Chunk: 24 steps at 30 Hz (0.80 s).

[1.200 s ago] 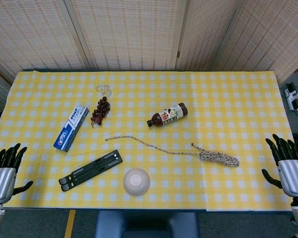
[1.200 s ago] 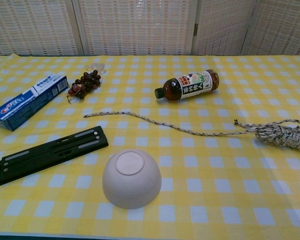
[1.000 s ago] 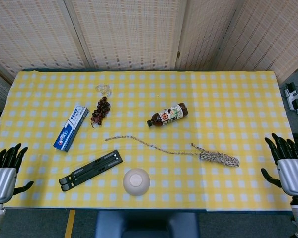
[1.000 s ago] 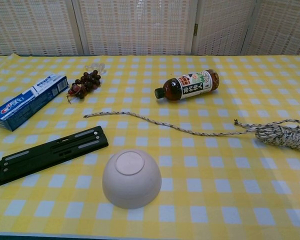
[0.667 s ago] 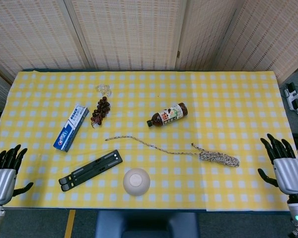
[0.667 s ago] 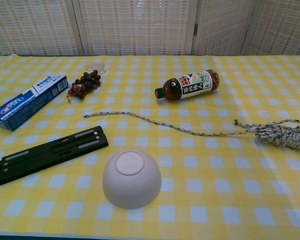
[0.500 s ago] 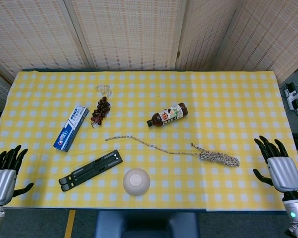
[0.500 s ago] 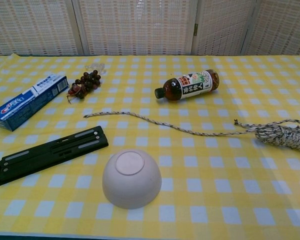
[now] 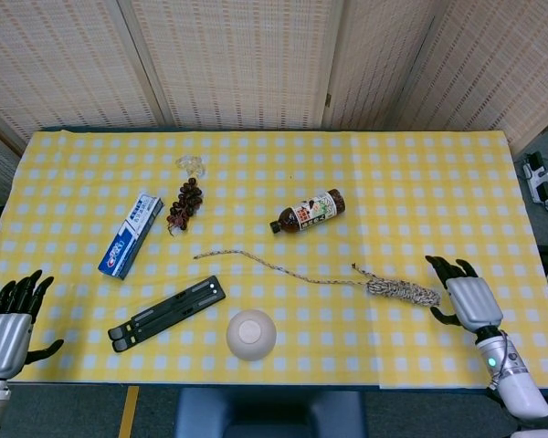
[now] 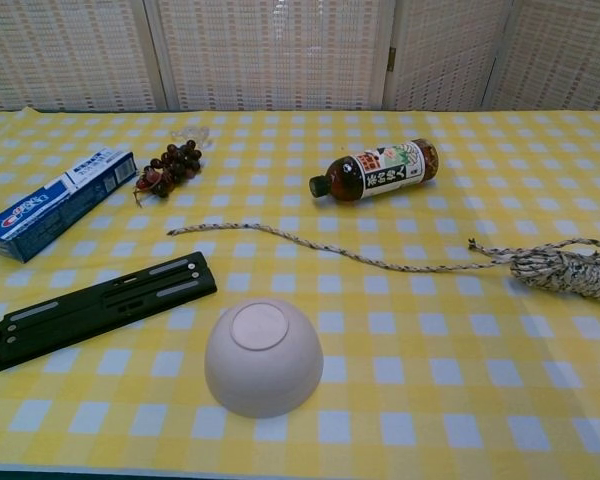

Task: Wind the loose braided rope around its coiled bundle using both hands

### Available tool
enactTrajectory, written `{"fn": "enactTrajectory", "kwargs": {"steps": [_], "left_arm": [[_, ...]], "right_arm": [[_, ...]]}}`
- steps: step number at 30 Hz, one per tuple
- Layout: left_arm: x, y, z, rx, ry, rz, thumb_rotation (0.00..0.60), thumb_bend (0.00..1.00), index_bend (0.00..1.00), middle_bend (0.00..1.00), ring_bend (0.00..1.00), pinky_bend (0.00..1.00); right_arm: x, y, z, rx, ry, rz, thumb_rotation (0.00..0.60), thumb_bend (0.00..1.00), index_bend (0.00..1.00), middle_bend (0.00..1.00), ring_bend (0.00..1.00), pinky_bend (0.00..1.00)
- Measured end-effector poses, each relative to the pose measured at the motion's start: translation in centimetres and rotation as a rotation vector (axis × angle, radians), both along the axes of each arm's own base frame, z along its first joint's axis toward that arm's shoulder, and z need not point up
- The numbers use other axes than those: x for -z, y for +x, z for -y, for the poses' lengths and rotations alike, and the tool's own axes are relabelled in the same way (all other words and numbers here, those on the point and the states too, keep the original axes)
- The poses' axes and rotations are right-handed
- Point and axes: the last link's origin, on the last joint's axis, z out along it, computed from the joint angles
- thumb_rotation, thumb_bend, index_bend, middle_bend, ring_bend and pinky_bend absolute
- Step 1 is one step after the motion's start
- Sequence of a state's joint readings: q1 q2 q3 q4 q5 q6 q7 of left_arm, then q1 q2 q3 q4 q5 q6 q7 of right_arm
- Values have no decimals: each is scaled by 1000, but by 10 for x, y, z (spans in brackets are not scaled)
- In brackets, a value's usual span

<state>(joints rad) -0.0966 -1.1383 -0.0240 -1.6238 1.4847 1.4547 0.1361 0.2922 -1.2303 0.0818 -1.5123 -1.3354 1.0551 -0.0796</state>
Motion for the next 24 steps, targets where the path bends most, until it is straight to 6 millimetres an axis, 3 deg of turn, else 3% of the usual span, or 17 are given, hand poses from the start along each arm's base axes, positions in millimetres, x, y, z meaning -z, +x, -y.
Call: {"fn": "enactTrajectory", "kwargs": {"steps": [11, 24], "left_arm": [[2, -5, -1, -20, -16, 3, 600, 141, 0, 0, 0, 0], [4, -7, 0, -22, -23, 7, 600, 141, 0, 0, 0, 0]], "right_arm": [[41, 4, 26, -1, 67, 19, 600, 320, 252, 216, 276, 144], [47, 1, 28, 7, 76, 14, 600, 319, 344, 289, 344, 210]]}}
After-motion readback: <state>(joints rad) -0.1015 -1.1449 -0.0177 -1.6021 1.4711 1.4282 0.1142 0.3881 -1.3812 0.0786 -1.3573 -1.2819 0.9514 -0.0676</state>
